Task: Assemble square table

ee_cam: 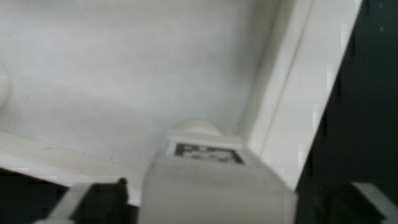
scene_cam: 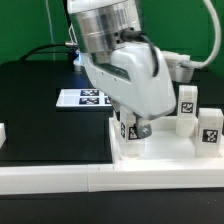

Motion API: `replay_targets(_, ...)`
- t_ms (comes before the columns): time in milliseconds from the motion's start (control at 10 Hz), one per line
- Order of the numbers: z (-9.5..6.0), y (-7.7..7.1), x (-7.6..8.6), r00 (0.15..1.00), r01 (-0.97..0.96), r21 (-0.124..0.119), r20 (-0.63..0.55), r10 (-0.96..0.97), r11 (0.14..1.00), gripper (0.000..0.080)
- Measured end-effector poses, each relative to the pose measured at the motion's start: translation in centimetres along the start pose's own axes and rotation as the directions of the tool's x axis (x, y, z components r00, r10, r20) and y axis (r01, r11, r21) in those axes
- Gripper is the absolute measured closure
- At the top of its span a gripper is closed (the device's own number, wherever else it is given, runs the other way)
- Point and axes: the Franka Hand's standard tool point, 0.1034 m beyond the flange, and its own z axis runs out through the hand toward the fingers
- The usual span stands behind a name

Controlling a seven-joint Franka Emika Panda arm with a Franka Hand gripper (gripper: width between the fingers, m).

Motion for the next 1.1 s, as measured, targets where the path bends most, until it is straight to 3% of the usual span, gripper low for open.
replay_targets(100,0.09,-0.03,-0.12,0.985,0.173,-0.020,-0.014,-0.173,0.985,0.0176)
replay_targets(300,0.06,0.09,0.08,0.965,0.261,-0.021,-0.013,-0.261,0.965,0.0155)
replay_targets(400,0.01,0.18,0.21,0.923,0.385,-0.034,-0.015,-0.385,0.922,0.0155)
replay_targets(600,-0.25,0.33,0.66,0.793,0.606,-0.086,-0.020,-0.609,0.791,0.0151)
replay_targets(700,-0.52,0.08,0.85,0.664,0.740,-0.102,-0.040,-0.746,0.664,0.0151)
replay_targets(800,-0.43,0.31,0.70,0.621,0.776,-0.105,-0.052,-0.782,0.622,0.0151)
replay_targets(1000,-0.29,0.40,0.67,0.648,0.753,-0.103,-0.049,-0.760,0.650,0.0176)
replay_targets(1100,-0.26,0.41,0.65,0.663,0.741,-0.101,-0.051,-0.747,0.664,0.0352)
